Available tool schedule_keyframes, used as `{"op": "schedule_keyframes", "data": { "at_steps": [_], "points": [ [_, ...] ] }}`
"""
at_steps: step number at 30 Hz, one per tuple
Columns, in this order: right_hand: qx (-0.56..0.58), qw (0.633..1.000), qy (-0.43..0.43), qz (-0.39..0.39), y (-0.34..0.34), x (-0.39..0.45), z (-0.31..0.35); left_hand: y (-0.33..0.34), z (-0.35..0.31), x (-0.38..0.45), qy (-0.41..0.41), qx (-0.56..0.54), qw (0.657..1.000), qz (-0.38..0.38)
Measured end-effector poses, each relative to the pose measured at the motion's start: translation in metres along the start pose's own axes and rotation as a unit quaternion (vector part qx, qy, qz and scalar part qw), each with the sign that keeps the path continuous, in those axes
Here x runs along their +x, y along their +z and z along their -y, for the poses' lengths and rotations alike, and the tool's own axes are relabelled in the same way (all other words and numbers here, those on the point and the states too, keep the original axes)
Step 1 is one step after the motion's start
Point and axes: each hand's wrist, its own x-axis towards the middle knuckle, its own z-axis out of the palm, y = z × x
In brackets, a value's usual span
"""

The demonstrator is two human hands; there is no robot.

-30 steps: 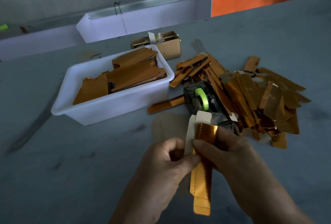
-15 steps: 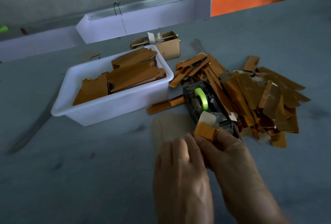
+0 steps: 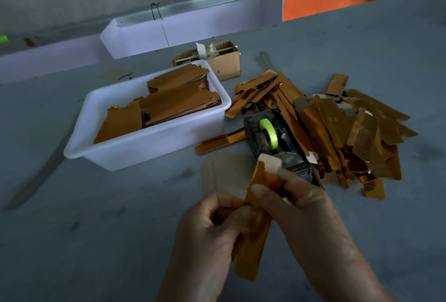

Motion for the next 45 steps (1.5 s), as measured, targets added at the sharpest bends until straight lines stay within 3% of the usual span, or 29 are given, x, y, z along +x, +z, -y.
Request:
{"op": "schedule_keyframes", "data": {
  "at_steps": [2,5,8,13,24,28,30,37,45],
  "points": [
    [-0.109,0.991,-0.06,-0.051,-0.013,0.004,0.005,0.003,-0.005,0.0,0.004,-0.021,1.0,-0.009],
    [-0.266,0.944,-0.141,-0.133,-0.04,0.017,0.016,0.006,-0.011,0.002,-0.011,-0.052,0.999,0.007],
    [-0.327,0.933,-0.106,-0.104,-0.059,0.035,0.016,0.009,-0.018,0.008,-0.029,-0.107,0.993,0.045],
    [-0.346,0.935,-0.066,-0.042,-0.058,0.045,0.008,0.02,-0.023,0.013,-0.033,-0.155,0.985,0.068],
    [-0.275,0.961,-0.029,-0.027,-0.048,0.051,0.01,0.04,-0.016,0.02,-0.08,-0.168,0.981,0.046],
    [-0.063,0.997,0.032,-0.043,-0.043,0.044,0.01,0.041,-0.016,0.018,-0.067,-0.145,0.986,0.043],
    [-0.025,0.997,0.044,-0.062,-0.046,0.04,0.009,0.041,-0.015,0.018,-0.065,-0.139,0.987,0.043],
    [-0.249,0.962,-0.032,-0.11,-0.046,0.024,-0.004,0.037,-0.016,0.02,-0.067,-0.159,0.984,0.036],
    [-0.267,0.955,-0.063,-0.112,-0.04,0.023,-0.011,0.044,-0.026,0.022,-0.013,-0.065,0.994,0.088]
  ]
}}
